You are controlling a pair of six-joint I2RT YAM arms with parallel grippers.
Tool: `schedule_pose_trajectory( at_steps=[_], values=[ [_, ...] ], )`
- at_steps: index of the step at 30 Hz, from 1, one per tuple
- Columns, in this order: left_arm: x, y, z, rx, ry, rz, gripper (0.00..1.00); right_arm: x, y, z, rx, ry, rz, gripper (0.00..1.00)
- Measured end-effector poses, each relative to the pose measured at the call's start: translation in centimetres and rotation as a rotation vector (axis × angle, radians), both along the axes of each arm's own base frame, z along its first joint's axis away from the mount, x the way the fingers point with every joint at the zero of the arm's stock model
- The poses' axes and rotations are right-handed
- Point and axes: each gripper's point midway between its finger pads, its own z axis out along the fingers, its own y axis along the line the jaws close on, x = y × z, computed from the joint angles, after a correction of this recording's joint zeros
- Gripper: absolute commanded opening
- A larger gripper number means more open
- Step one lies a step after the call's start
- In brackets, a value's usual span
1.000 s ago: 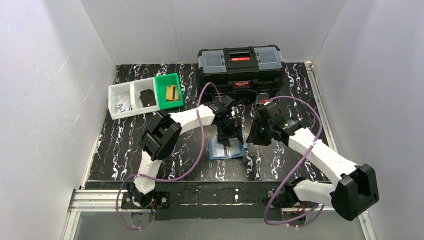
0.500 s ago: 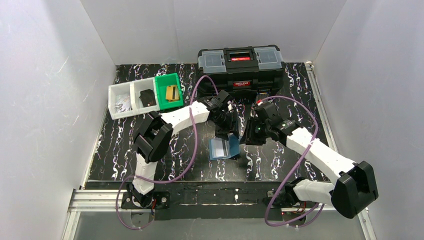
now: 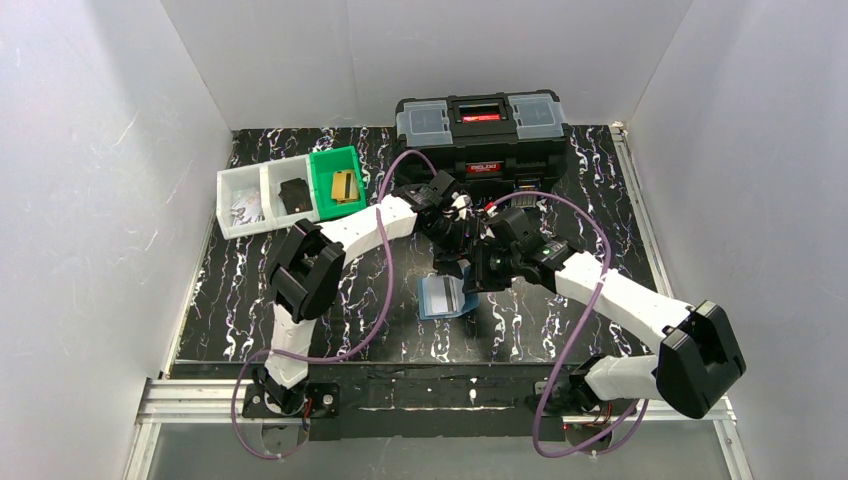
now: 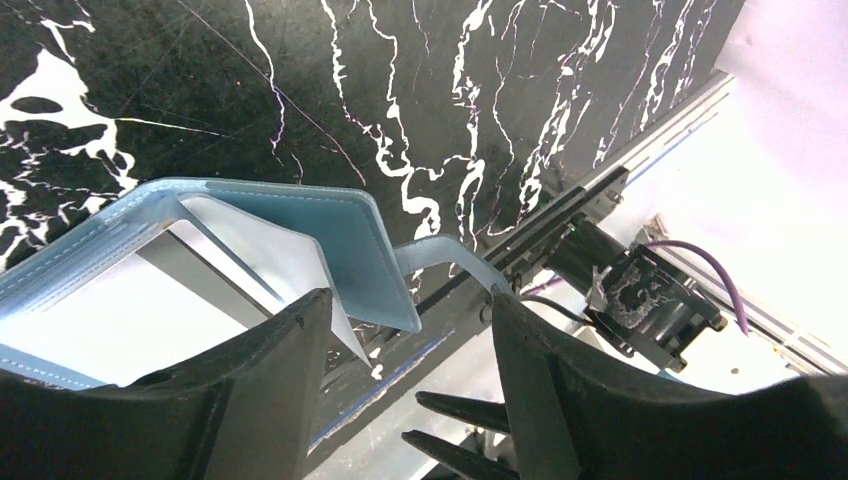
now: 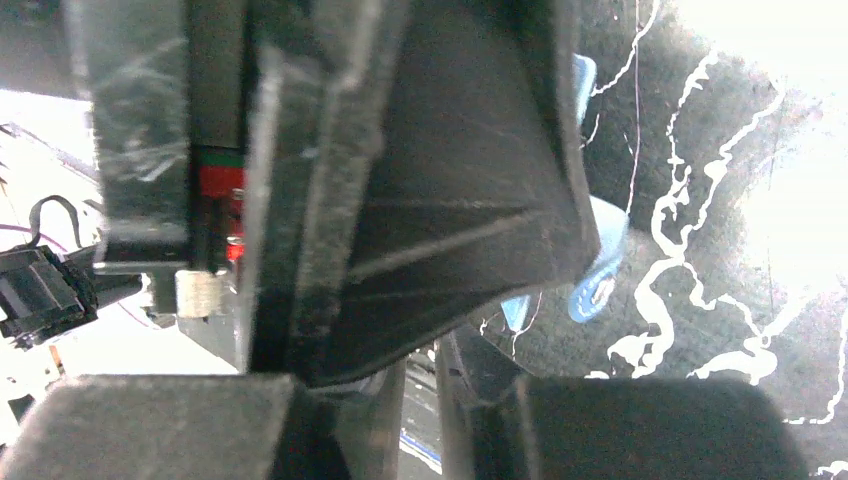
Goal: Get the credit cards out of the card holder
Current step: Remove the credit card from the card holder.
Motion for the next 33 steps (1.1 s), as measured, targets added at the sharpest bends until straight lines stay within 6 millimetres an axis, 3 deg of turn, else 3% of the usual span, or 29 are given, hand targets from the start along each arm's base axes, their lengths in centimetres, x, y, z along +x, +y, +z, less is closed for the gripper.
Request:
schedule_pose_trajectory(
  at_steps=[13, 23, 31, 33],
  values=[
    [-0.3, 0.7, -2.1, -0.014, 0.132, 0.032, 0.61, 0.7, 1.3, -1.9, -0.014, -0.025, 0.054, 0.14],
    [-0.9, 0.1, -2.8, -0.088, 0.219, 0.014, 0.68, 0.5, 1.0, -3.4, -0.034, -0.067, 0.098, 0.21],
    [-1.2, -0.9, -2.2, -0.175, 0.274, 0.011, 0.7, 0.2, 0.6, -3.8, -0.084, -0.126, 0.127, 0.18],
    [-1.2, -1.0, -2.0, -0.187, 0.28, 0.012, 0.7, 0.4, 0.5, -3.8, -0.098, -0.142, 0.126, 0.24]
  ],
)
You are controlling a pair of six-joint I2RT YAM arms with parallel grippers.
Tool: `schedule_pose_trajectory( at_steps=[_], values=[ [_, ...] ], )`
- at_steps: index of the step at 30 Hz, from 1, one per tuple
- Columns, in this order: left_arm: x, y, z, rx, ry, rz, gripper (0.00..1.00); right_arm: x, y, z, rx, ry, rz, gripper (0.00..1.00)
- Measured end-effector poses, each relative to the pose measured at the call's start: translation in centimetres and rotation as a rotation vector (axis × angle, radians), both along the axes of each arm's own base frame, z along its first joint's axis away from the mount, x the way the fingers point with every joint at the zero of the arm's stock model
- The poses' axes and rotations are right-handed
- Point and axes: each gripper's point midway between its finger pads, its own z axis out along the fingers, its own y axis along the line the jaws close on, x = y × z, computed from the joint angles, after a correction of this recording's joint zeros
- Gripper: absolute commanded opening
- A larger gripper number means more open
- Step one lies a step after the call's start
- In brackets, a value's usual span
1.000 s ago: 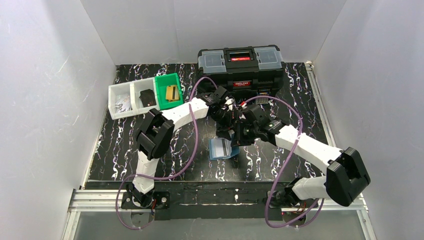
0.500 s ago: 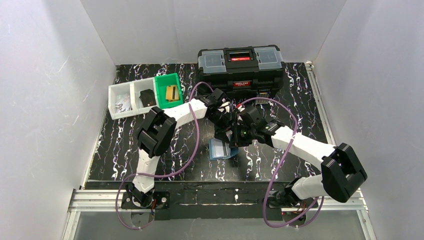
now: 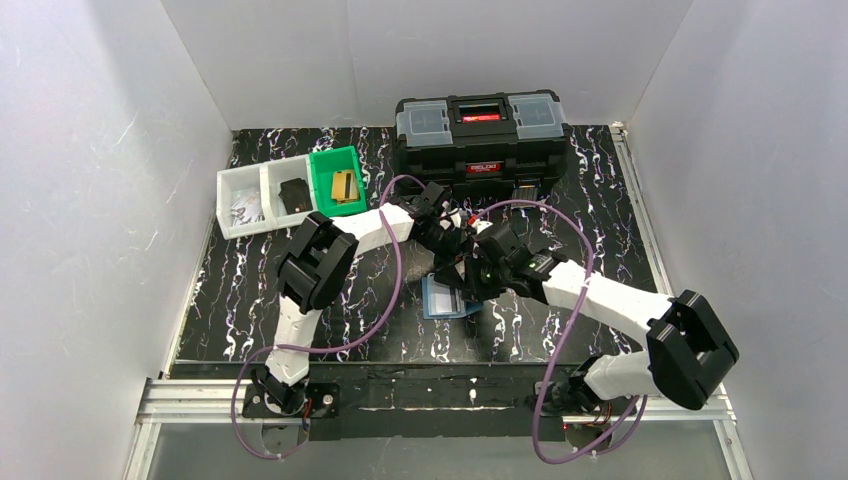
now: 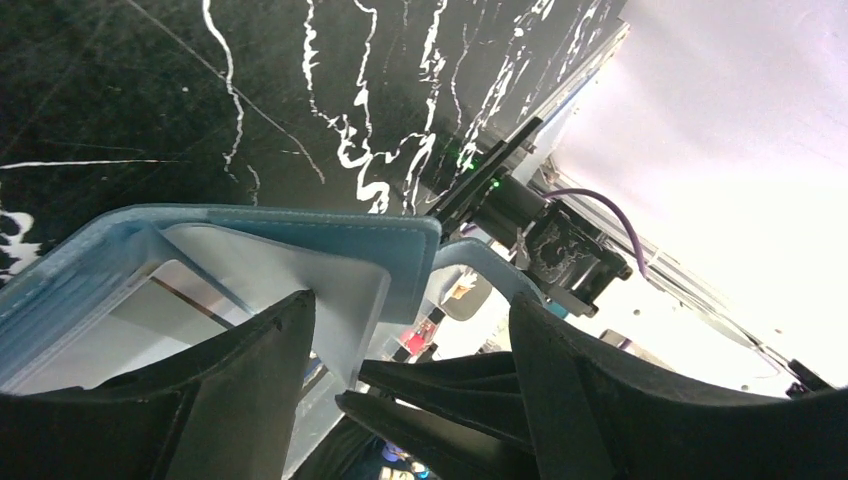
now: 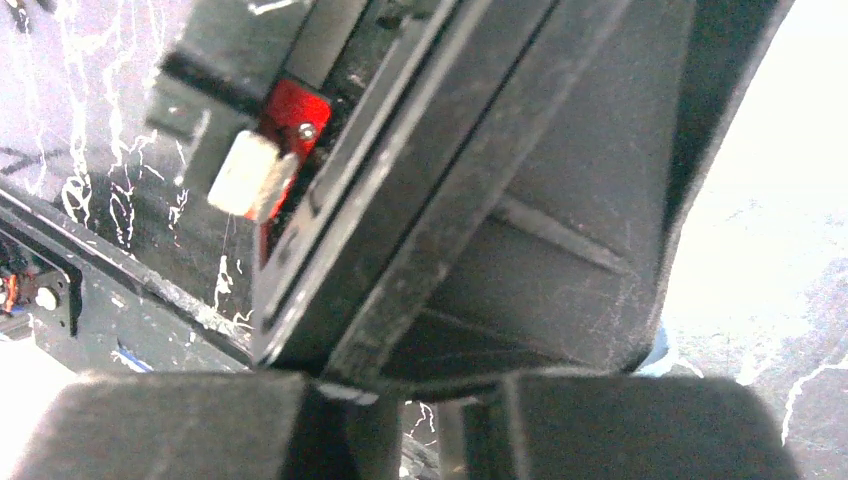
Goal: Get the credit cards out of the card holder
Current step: Remove the credit card from the card holder.
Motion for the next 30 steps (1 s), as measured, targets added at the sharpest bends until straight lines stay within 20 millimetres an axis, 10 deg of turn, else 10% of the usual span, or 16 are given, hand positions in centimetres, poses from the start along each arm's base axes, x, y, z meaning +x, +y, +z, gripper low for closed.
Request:
schedule_pose_trajectory(
  at_steps=[13, 30],
  values=[
    [-1.1, -0.6, 0.8, -0.039, 0.051, -0.028, 0.76, 0.1, -0.7, 2.0, 0.018, -0.135, -0.004, 0.3],
    [-1.2, 0.2, -1.0, 0.003, 0.103, -0.01, 0.77, -0.8, -0.4, -1.8, -0.046, -0.066, 0.023, 0.15]
  ],
)
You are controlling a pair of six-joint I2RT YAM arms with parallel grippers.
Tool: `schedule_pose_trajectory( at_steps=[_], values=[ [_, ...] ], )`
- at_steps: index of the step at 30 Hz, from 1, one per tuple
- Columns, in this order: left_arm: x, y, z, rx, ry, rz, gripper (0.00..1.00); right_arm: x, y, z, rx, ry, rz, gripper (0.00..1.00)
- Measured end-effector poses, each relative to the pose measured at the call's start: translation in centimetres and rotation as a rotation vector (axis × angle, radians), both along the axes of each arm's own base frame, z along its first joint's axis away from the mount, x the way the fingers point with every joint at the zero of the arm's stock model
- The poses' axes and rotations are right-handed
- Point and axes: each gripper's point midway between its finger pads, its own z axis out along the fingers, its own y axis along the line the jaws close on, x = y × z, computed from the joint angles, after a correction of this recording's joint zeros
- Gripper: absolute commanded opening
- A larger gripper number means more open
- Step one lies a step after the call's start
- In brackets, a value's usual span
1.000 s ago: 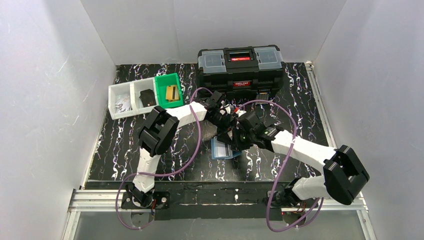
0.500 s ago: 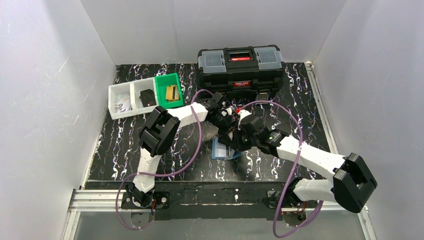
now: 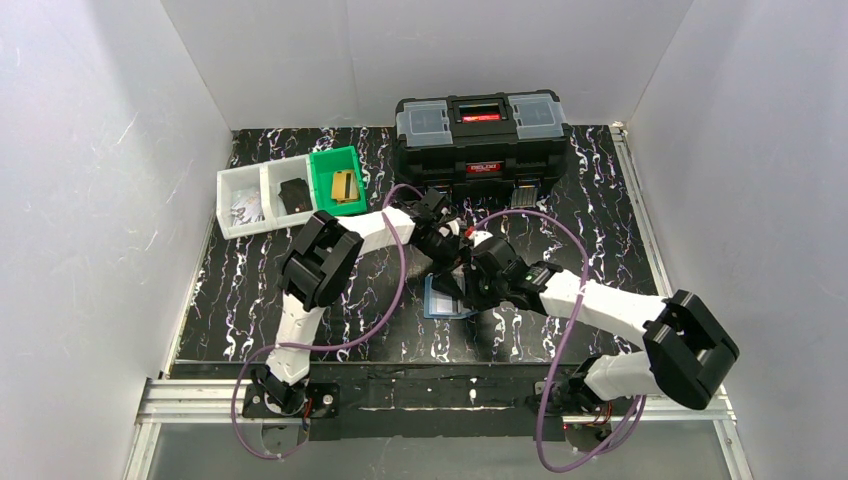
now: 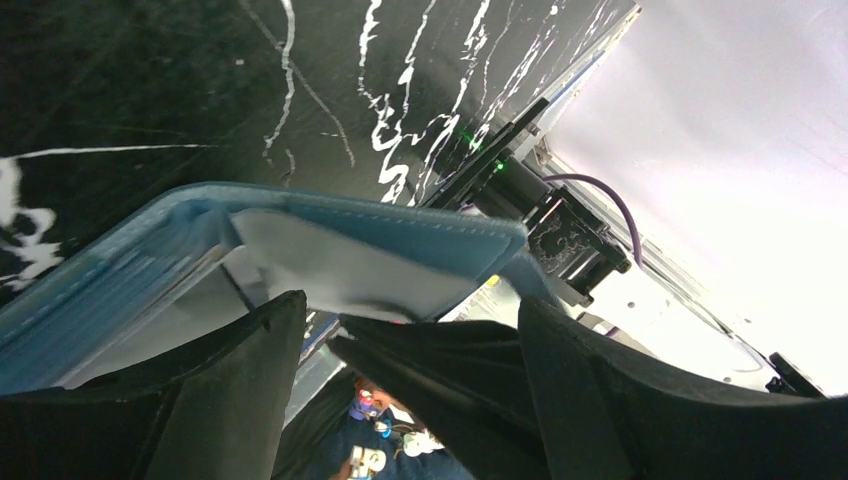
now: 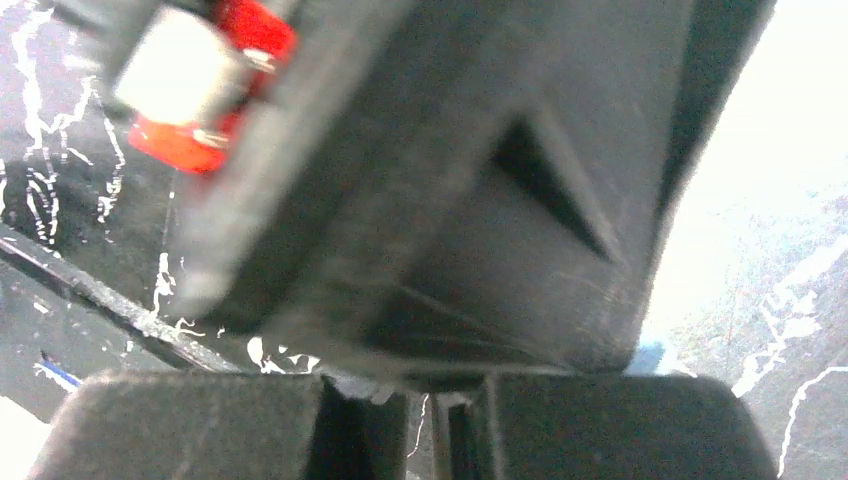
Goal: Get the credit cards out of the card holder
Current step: Remove the credit card from the card holder.
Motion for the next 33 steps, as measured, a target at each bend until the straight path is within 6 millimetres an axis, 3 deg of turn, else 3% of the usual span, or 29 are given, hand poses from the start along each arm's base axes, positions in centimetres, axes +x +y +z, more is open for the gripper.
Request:
schedule_pose_trajectory(
  at_steps=[4, 9, 14, 19, 24, 33],
  values=[
    [0.4, 1.0, 0.0, 0.012, 0.008, 0.025, 0.77, -0.5, -0.7, -1.2, -0.044, 0.046, -0.025, 0.13],
    [1.1, 2.5, 1.4, 0.016, -0.027, 0.049, 0.77, -0.7, -1.0, -1.4, -0.042, 0.08, -0.064, 0.13],
    [1.3, 4.3, 2.3, 0.062, -0.105, 0.057, 0.71, -1.0, -0.7, -2.0, -0.001, 0.17, -0.095, 0.11],
    [1.2, 6.4, 1.4, 0.172, -0.189, 0.04, 0.64, -1.0, -0.3, -3.0, 0.063, 0.307, -0.146, 0.11],
    [0.9, 8.3, -0.5, 0.283, -0.221, 0.023, 0.53, -0.8, -0.1, -2.8, 0.168, 0.399, -0.203, 0.12],
    [0.6, 9.0, -1.7, 0.323, -0.256, -0.001, 0.38, -0.1, 0.6, -1.5, 0.275, 0.46, -0.234, 0.13]
  ],
)
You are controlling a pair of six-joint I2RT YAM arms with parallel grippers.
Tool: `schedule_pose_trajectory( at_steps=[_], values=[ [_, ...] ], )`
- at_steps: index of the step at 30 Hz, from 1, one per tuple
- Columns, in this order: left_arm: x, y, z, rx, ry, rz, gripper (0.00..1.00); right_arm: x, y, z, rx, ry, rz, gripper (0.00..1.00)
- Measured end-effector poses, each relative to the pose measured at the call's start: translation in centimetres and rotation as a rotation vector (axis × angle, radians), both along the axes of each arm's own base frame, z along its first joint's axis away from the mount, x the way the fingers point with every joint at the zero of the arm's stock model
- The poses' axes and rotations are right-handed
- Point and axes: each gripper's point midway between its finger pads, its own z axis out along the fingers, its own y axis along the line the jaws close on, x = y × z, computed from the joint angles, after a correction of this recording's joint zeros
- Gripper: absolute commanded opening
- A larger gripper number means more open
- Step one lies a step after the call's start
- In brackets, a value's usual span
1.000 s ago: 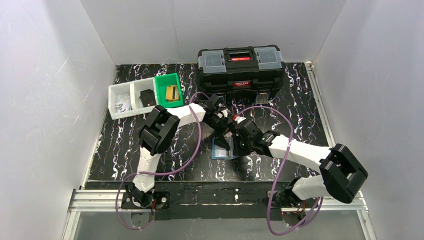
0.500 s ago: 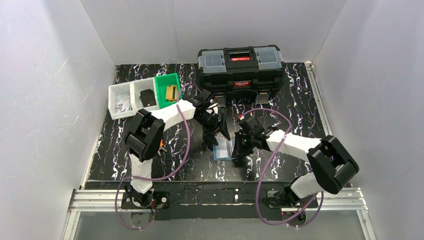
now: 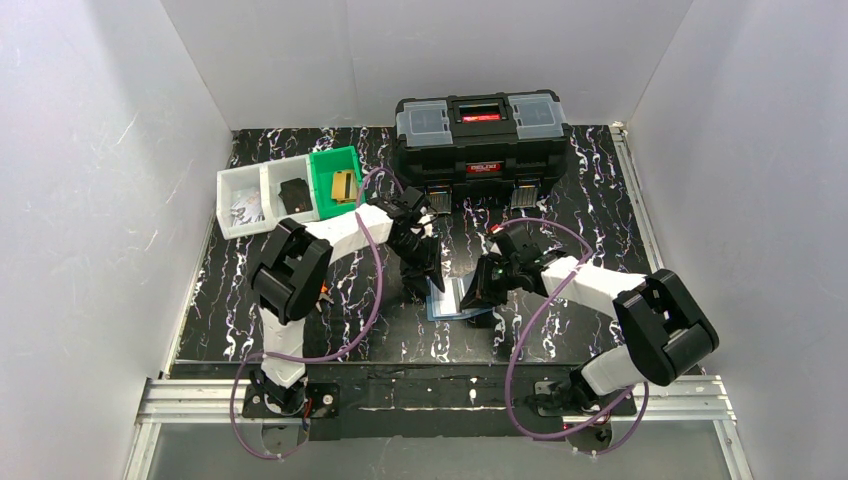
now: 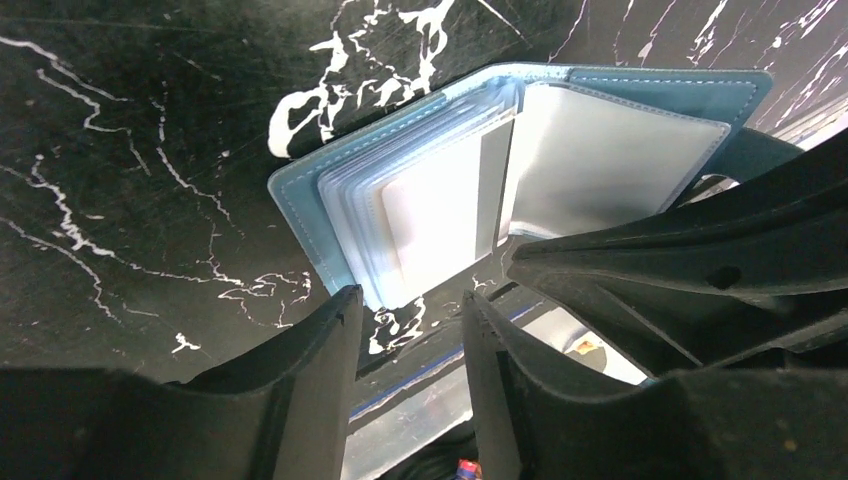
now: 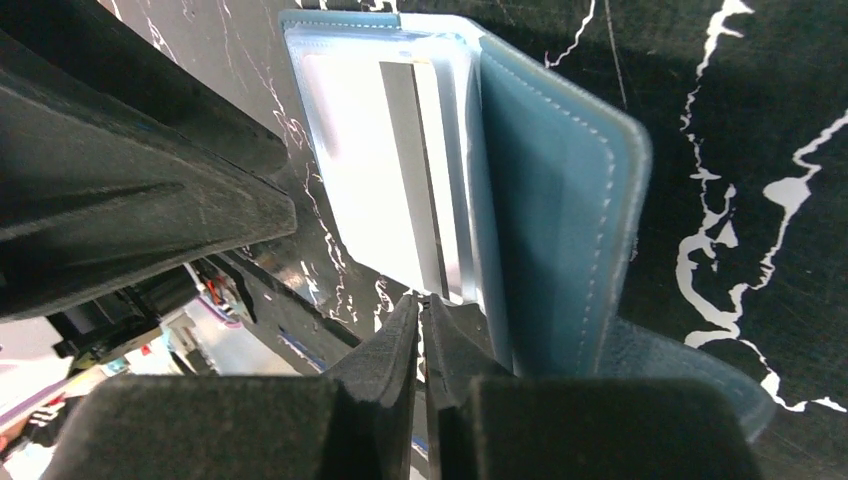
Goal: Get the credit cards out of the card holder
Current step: Remove the credit card from the card holder.
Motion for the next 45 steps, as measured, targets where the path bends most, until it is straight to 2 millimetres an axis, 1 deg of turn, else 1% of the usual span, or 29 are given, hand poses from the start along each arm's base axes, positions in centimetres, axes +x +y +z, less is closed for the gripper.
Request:
schedule_pose_trajectory(
  at_steps=[4, 9, 11, 15, 21, 24, 30, 33, 38, 41, 45],
  values=[
    [-0.2, -0.3, -0.4, 0.012, -0.02, -0.02, 0.33, 0.4, -0.2, 0.2, 0.014, 0.017, -0.029, 0.19],
    [-0.7, 0.0, -2.4, 0.082, -0.026, -0.047, 0.29, 1.1, -0.8, 0.2, 0.023, 0.03, -0.07, 0.21],
    [-0.9, 0.0, -2.8, 0.095, -0.017, -0.054, 0.29, 1.4, -1.0, 0.2, 0.031, 0.035, -0.081, 0.22],
    [-0.9, 0.1, -2.8, 0.118, -0.024, -0.064, 0.27, 1.9, -1.1, -0.3, 0.043, 0.051, -0.094, 0.25],
    [-0.9, 0.3, -2.9, 0.146, -0.038, -0.074, 0.23, 2.0, -1.6, -1.5, 0.078, 0.101, -0.118, 0.26],
    [-0.9, 0.3, -2.8, 0.148, -0.041, -0.079, 0.19, 2.2, -1.3, -1.7, 0.107, 0.121, -0.118, 0.26],
    [-0.9, 0.2, -2.8, 0.161, -0.032, -0.09, 0.17, 2.4, -0.5, -2.0, 0.151, 0.146, -0.108, 0.26],
    [-0.9, 0.2, -2.8, 0.179, -0.026, -0.101, 0.15, 2.4, -0.5, -2.0, 0.16, 0.149, -0.106, 0.22],
    [-0.9, 0.3, -2.8, 0.2, -0.02, -0.105, 0.05, 2.2, -0.5, -2.1, 0.165, 0.149, -0.105, 0.09],
    [-1.0, 1.1, -3.4, 0.25, -0.02, -0.108, 0.0, 2.1, -0.6, -2.2, 0.168, 0.154, -0.106, 0.04],
    [-0.9, 1.2, -3.5, 0.264, -0.014, -0.108, 0.0, 1.8, -0.7, -2.3, 0.169, 0.156, -0.105, 0.03]
  ],
)
